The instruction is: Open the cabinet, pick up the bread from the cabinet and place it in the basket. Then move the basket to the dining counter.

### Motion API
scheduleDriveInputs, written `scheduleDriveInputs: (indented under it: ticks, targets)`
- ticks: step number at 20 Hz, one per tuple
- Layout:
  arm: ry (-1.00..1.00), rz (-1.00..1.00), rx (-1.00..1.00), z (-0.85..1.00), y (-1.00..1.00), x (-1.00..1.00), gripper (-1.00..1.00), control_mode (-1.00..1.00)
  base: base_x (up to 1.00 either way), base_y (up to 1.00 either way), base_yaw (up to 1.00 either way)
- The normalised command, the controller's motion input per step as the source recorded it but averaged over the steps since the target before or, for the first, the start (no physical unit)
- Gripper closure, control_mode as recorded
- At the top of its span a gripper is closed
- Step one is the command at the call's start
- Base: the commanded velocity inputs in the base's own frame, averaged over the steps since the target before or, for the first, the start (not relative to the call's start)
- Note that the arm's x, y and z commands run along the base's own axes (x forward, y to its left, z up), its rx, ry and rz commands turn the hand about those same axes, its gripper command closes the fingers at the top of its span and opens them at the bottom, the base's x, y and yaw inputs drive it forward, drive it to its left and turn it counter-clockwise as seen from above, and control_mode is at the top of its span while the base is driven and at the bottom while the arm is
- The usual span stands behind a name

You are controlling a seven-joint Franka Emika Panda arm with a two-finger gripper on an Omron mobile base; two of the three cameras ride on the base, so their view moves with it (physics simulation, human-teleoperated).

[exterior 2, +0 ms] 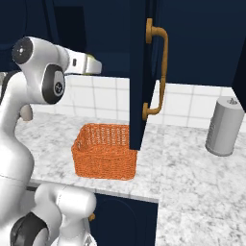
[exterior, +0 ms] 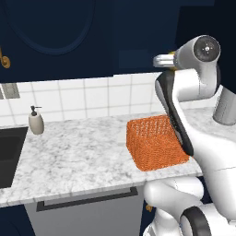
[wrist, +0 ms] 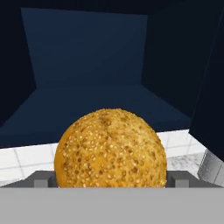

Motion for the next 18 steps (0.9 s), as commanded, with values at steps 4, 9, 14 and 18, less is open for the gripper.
scheduleDriveInputs:
  ticks: [4,9,14,18]
  targets:
    - [0.0,0.09,0.0,-0.2,0.0,-1.0,1.0,-1.0,0.0,0.0,0.0]
    - [0.04,0.09,0.0,-0.56,0.09,-0.99,1.0,-1.0,0.0,0.0,0.0]
    - [0.1,0.05,-0.04,-0.89,0.07,-0.65,1.0,-1.0,0.0,0.0,0.0]
    - [0.08,0.0,-0.06,-0.87,0.0,-0.22,1.0,-1.0,0.0,0.0,0.0]
